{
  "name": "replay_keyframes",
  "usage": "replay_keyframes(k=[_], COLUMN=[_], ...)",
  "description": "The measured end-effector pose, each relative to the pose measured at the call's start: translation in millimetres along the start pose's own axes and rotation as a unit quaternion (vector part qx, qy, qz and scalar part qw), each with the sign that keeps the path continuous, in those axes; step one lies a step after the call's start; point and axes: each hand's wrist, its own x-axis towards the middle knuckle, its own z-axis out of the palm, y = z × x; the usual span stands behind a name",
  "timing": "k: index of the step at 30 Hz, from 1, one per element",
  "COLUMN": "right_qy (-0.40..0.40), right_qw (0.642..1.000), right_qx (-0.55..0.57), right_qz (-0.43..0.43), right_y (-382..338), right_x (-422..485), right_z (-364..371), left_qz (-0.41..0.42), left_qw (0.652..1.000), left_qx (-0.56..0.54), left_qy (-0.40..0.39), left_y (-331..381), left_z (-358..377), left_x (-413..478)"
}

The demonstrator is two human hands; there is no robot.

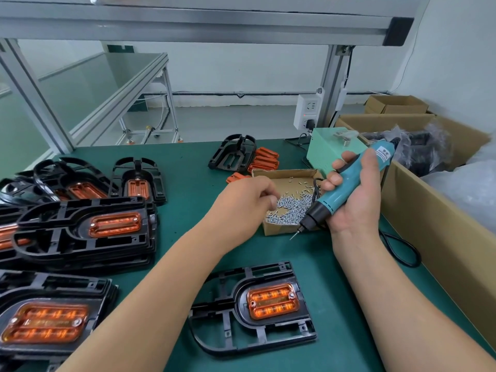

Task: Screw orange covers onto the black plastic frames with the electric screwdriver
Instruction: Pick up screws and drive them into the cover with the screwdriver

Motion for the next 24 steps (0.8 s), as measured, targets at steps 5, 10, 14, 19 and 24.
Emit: replay_keyframes(k=[5, 10, 14, 19, 24], right_qy=[-0.017, -0.052, -0.067, -0.062, -0.070], right_qw=[1.000, 0.998, 0.997, 0.998, 0.997], right_qx=[0.018, 0.020, 0.027, 0.024, 0.031], right_qz=[-0.001, -0.004, -0.004, -0.007, -0.002], right_y=[-3, 0, -1, 0, 0], right_x=[-6, -15, -18, -23, -26], right_z=[6, 15, 18, 22, 23], left_qz=[0.007, -0.009, -0.018, 0.005, 0.015], left_qw=[0.990, 0.983, 0.980, 0.976, 0.973], left_qx=[-0.136, -0.173, -0.177, -0.195, -0.207], left_qy=[-0.037, -0.067, -0.092, -0.099, -0.098], left_y=[-17, -30, -31, -30, -30], left_z=[-7, -1, -1, -1, -2], left_x=[-37, -53, -55, -55, -56])
